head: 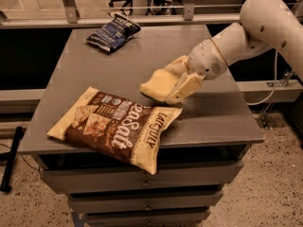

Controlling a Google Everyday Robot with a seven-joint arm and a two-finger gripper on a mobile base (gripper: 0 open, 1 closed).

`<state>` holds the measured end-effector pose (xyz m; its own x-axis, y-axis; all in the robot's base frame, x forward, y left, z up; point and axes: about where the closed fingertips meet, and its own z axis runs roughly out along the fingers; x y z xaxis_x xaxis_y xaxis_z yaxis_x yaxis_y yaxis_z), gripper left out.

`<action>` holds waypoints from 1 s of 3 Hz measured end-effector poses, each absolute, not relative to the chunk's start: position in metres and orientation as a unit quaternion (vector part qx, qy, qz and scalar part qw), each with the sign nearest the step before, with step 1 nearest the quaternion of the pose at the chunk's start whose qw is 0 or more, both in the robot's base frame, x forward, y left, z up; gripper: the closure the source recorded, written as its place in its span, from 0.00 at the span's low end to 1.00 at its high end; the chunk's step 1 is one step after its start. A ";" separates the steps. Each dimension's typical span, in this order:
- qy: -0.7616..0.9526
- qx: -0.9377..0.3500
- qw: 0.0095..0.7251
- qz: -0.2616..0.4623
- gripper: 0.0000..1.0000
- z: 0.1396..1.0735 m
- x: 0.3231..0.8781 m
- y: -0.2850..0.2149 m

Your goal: Move sponge near brown chip bag

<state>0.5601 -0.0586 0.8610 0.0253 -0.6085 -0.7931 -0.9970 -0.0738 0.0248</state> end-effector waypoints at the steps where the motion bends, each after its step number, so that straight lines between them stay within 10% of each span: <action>1: 0.612 -0.660 0.287 0.329 0.00 0.858 0.559 -0.059; 3: 0.638 -0.644 0.297 0.301 0.00 0.859 0.575 -0.094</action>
Offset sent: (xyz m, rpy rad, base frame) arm -0.0021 -0.0084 -0.0036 -0.0283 -0.0038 0.0155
